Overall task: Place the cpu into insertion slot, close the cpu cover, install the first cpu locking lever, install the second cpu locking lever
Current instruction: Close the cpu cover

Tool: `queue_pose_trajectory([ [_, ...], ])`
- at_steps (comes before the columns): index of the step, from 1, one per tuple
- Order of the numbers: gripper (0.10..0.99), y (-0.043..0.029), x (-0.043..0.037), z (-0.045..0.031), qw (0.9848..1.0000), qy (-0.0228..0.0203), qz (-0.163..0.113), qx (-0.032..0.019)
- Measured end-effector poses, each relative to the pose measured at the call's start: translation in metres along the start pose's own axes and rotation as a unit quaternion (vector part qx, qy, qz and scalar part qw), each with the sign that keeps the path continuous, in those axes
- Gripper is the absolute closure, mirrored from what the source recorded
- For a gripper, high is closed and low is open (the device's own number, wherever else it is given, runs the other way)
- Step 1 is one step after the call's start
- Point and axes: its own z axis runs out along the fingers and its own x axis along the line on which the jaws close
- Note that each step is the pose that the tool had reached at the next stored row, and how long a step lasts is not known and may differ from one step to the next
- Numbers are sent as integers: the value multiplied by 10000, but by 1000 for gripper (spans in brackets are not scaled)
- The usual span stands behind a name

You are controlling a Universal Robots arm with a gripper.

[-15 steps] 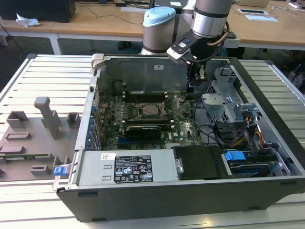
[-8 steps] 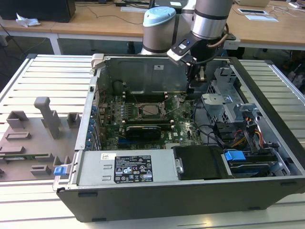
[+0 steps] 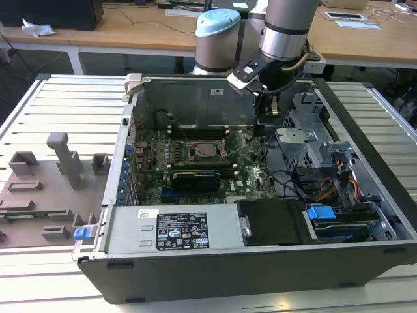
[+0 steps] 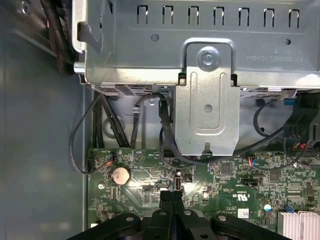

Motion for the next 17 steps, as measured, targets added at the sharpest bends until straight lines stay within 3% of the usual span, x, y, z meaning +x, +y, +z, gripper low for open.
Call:
queue_pose_trajectory([
  [17,980,1,2,156,10000,0,0,0],
])
